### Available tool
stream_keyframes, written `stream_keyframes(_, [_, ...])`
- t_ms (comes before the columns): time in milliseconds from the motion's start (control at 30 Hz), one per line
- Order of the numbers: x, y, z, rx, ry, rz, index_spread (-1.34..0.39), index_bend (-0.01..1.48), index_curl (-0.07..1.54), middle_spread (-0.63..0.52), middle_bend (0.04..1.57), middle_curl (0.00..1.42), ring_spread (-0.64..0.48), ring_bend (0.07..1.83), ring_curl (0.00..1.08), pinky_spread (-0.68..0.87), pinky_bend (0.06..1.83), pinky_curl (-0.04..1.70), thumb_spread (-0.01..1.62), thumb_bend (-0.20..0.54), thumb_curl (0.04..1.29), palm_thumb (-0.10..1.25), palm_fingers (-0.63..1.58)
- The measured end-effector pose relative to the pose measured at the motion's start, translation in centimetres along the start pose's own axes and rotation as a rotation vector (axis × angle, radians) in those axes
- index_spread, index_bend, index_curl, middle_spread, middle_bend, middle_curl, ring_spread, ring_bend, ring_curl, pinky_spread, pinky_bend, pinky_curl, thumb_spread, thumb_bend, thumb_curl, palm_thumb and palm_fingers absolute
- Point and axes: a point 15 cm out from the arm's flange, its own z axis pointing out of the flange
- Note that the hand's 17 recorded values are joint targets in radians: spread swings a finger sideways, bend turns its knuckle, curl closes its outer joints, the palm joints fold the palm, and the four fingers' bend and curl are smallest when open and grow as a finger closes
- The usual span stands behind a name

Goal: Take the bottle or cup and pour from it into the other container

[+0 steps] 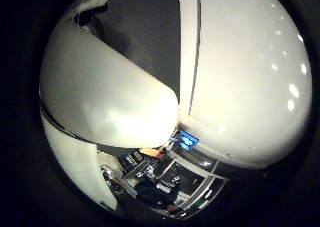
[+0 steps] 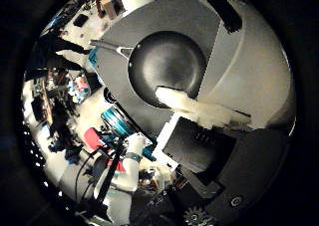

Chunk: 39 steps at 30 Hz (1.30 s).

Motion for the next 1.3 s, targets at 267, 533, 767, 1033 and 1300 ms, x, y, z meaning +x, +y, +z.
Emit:
stream_keyframes(267, [-1.1,-1.0,0.6,-0.115,0.111,-0.068,-0.54,0.30,1.05,-0.24,0.98,0.76,-0.24,1.21,0.57,-0.41,1.13,0.58,0.71,-0.031,0.66,0.78,1.12])
stream_keyframes(533, [-1.7,-1.5,0.8,-0.169,0.158,-0.096,-0.55,0.28,1.06,-0.25,0.97,0.77,-0.24,1.21,0.57,-0.41,1.13,0.59,0.73,-0.033,0.66,0.77,1.11])
stream_keyframes(767, [-2.3,-2.0,0.9,-0.174,0.166,-0.103,-0.57,0.27,1.07,-0.25,0.96,0.79,-0.24,1.20,0.58,-0.40,1.13,0.59,0.73,-0.031,0.67,0.77,1.11])
stream_keyframes(1033, [-2.7,-2.3,0.5,-0.168,0.177,-0.104,-0.58,0.25,1.08,-0.26,0.94,0.80,-0.25,1.20,0.59,-0.40,1.13,0.60,0.73,-0.031,0.67,0.77,1.10])
stream_keyframes(1300, [-2.8,-2.4,0.8,-0.160,0.162,-0.098,-0.58,0.23,1.09,-0.27,0.92,0.82,-0.25,1.19,0.59,-0.40,1.13,0.61,0.74,-0.031,0.67,0.77,1.10])
